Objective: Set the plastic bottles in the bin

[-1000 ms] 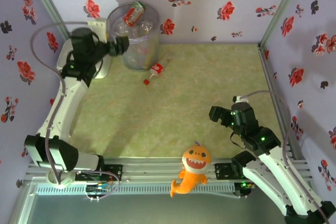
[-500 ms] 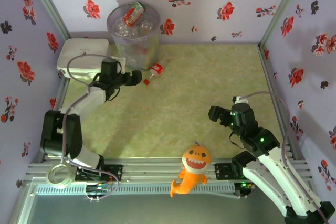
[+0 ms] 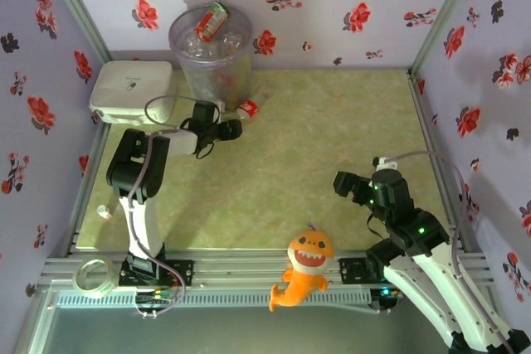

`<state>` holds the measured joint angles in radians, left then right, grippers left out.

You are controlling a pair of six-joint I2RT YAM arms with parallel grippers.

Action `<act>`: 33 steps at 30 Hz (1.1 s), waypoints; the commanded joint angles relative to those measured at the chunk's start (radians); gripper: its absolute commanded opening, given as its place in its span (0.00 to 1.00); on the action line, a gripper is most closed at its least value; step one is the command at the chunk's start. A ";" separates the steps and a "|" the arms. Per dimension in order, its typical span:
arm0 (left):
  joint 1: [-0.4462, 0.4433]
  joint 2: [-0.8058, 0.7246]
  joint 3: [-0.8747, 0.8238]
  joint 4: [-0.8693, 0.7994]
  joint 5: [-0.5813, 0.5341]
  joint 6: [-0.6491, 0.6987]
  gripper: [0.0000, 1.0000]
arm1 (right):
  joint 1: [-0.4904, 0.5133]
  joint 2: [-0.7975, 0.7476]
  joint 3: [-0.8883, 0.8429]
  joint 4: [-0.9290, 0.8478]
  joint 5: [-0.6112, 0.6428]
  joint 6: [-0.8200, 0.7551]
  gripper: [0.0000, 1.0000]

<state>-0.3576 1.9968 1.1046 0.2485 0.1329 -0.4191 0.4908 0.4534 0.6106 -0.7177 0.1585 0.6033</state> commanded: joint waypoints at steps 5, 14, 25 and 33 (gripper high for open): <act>-0.004 0.064 0.058 0.053 -0.042 -0.072 0.66 | -0.003 -0.012 0.020 -0.046 0.039 -0.010 0.99; -0.007 0.048 0.057 0.035 -0.034 -0.044 0.49 | -0.003 -0.014 0.008 -0.038 0.037 -0.005 0.99; -0.011 -0.024 -0.009 0.040 -0.024 -0.023 0.40 | -0.003 -0.008 -0.002 -0.025 0.035 -0.002 0.99; -0.022 -0.080 -0.062 0.046 -0.018 -0.012 0.32 | -0.003 0.007 -0.008 0.005 0.026 0.010 0.99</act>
<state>-0.3653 1.9648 1.0603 0.2764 0.1078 -0.4576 0.4908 0.4545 0.6102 -0.7372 0.1692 0.6033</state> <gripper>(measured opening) 0.331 0.993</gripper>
